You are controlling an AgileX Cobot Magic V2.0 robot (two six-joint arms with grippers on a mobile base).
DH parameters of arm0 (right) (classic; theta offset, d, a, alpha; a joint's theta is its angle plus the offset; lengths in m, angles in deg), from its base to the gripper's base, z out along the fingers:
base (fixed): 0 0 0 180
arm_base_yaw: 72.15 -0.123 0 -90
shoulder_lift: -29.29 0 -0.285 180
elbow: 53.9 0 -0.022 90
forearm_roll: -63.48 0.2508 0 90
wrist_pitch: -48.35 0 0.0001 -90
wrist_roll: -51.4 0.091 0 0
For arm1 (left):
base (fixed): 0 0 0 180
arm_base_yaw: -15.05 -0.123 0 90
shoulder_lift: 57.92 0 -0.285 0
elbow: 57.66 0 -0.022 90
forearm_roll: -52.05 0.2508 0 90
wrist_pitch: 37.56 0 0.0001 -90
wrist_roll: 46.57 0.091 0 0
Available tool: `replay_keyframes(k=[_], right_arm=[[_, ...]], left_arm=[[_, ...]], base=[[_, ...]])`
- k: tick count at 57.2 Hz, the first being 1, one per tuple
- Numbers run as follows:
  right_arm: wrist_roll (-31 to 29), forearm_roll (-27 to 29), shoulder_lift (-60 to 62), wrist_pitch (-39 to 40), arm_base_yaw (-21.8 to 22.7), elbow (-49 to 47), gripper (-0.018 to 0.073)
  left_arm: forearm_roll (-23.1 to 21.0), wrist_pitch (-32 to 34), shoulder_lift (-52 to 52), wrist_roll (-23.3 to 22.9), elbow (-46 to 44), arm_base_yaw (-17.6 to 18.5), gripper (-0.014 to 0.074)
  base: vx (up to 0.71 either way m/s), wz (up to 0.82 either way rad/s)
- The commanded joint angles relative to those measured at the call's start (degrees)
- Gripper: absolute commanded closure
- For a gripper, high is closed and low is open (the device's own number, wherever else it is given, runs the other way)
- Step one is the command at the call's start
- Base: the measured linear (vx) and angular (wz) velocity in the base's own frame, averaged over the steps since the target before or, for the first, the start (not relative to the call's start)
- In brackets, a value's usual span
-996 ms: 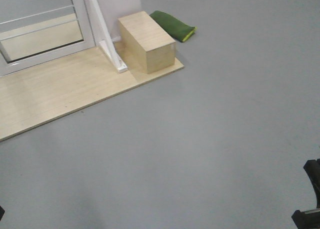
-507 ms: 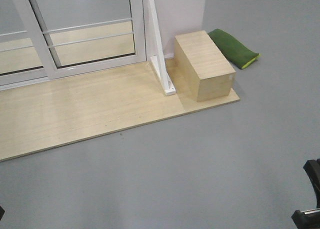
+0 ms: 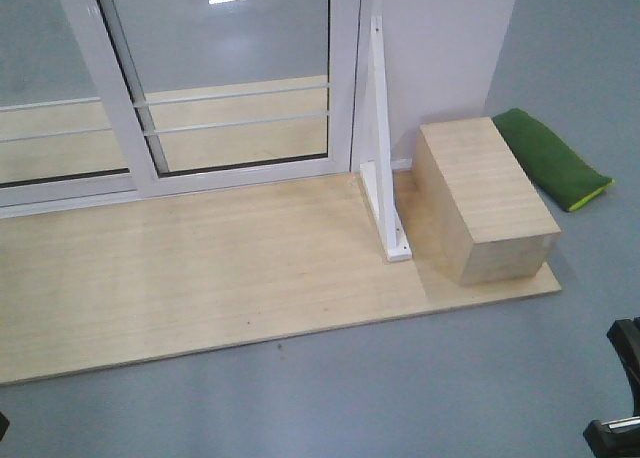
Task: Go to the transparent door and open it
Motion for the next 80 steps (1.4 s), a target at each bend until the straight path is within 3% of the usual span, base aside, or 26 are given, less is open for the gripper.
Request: replay_keyframes(k=[1,48,80], right_arm=[[0.1,-0.1,0.8,5.0,0.2,0.8,0.0567],[0.1,-0.1,0.8,5.0,0.2,0.8,0.0567],[0.1,-0.1,0.8,4.9,0.2,0.8,0.0567]], left_arm=[[-0.2,4.5,-0.8,-0.1,1.7,0.2,0.0602],[-0.2,4.5,-0.8,-0.1,1.7,0.2,0.0602],[-0.2,4.5,-0.8,-0.1,1.7,0.2,0.0602]], base=[[0.54,0.19],[0.53,0.16],[0.33,0.0]])
